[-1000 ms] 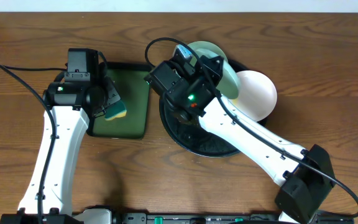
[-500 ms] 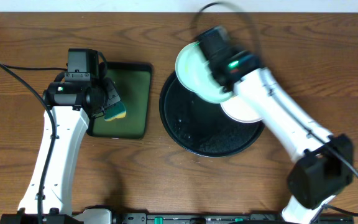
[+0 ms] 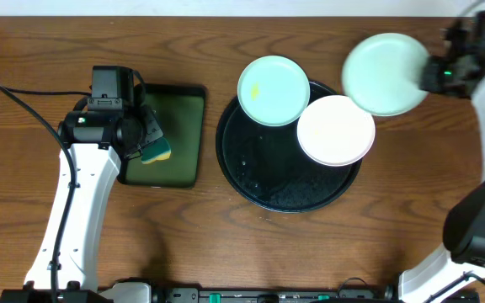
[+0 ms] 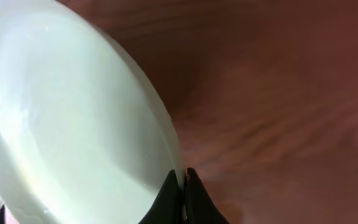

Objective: Clean dirty plates on tray and stack at the side
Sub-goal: 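Lift the green plate with the right gripper and place it right of the tray, then reach the right gripper to the back green plate and drag it forward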

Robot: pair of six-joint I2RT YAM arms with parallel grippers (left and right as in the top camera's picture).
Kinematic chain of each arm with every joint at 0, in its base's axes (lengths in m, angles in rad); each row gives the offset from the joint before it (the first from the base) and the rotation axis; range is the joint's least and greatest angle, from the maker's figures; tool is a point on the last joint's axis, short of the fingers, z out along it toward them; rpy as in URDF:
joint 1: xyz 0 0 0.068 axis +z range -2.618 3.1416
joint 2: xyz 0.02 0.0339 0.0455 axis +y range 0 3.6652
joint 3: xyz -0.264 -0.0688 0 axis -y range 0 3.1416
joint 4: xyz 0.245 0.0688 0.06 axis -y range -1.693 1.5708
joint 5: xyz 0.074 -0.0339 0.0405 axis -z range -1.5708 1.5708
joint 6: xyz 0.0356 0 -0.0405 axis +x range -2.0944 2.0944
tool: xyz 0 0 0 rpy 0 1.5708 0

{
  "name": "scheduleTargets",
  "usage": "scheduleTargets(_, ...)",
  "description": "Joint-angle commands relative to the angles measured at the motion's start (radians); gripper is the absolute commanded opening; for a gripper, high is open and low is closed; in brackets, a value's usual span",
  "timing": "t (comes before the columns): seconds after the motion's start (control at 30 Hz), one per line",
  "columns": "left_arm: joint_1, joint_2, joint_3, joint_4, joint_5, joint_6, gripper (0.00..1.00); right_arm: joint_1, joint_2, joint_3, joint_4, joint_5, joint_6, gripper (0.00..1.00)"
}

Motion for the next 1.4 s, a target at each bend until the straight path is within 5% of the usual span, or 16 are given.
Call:
scheduleTargets(0.0, 0.005, 0.002, -0.004, 0.000, 0.006, 0.013, 0.08, -0.081, 0.066, 0.020, 0.015, -0.048, 0.113, 0.01)
scheduleTargets(0.27, 0.005, 0.002, -0.004, 0.006, 0.006, 0.013, 0.08, -0.159, 0.204, 0.020, 0.056, -0.051, 0.137, 0.04)
scheduleTargets(0.3, 0.005, 0.002, -0.004, 0.010, 0.006, 0.013, 0.08, -0.159, 0.215, 0.020, 0.056, -0.051, 0.137, 0.11)
scheduleTargets(0.37, 0.005, 0.002, -0.004, 0.013, 0.006, 0.014, 0.08, -0.156, 0.226, 0.020, 0.057, -0.052, 0.137, 0.51)
scheduleTargets(0.43, 0.005, 0.002, -0.004, 0.013, 0.006, 0.014, 0.08, -0.154, 0.226, 0.020, 0.058, -0.052, 0.137, 0.64)
scheduleTargets(0.73, 0.005, 0.002, -0.004, 0.016, 0.006, 0.014, 0.08, -0.105, 0.060, 0.020, 0.063, -0.246, 0.137, 0.66)
scheduleTargets(0.97, 0.005, 0.002, -0.004, 0.017, 0.006, 0.013, 0.08, 0.101, -0.005, 0.020, 0.123, -0.325, 0.075, 0.66)
scheduleTargets(1.17, 0.005, 0.002, -0.004, 0.016, 0.006, 0.014, 0.08, 0.375, 0.093, 0.020, 0.200, -0.005, -0.040, 0.75)
scheduleTargets(1.37, 0.005, 0.002, -0.008, 0.016, 0.006, 0.014, 0.07, 0.524, 0.258, 0.020, 0.319, 0.215, -0.065, 0.72)
